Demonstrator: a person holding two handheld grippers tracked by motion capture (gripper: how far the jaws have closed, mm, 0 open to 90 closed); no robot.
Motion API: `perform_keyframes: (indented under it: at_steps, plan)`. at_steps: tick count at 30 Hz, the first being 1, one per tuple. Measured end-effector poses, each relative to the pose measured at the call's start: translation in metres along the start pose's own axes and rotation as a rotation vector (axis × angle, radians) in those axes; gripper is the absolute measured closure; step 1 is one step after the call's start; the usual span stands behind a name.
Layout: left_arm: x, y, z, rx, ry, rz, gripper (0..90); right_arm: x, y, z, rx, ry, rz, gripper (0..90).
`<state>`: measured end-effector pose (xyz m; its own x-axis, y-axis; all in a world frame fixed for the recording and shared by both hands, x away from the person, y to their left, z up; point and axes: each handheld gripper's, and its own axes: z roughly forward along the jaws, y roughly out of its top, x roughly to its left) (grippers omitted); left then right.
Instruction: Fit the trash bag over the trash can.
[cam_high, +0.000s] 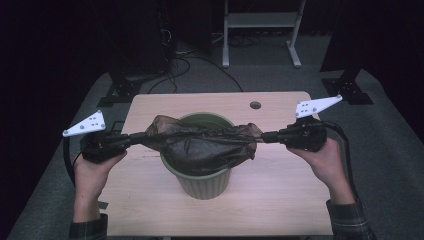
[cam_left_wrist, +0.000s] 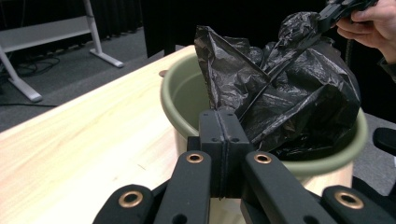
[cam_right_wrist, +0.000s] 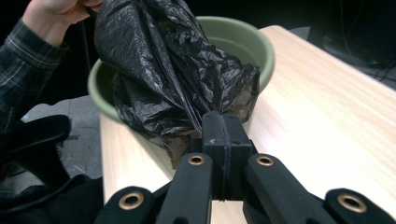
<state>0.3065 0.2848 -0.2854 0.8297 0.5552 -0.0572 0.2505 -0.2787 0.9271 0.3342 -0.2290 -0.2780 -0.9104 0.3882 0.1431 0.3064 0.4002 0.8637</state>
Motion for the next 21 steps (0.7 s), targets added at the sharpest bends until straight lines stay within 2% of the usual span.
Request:
perform_keyframes:
  at_steps: [12, 21]
  plan:
    - [-0.025, -0.026, -0.016, -0.003, -0.019, -0.025, 90.0, 0.031, -0.025, 0.001, 0.021, 0.045, -0.002, 89.9]
    - [-0.037, -0.046, -0.020, 0.033, -0.040, -0.049, 90.0, 0.045, -0.043, 0.009, 0.065, 0.078, 0.006, 89.9]
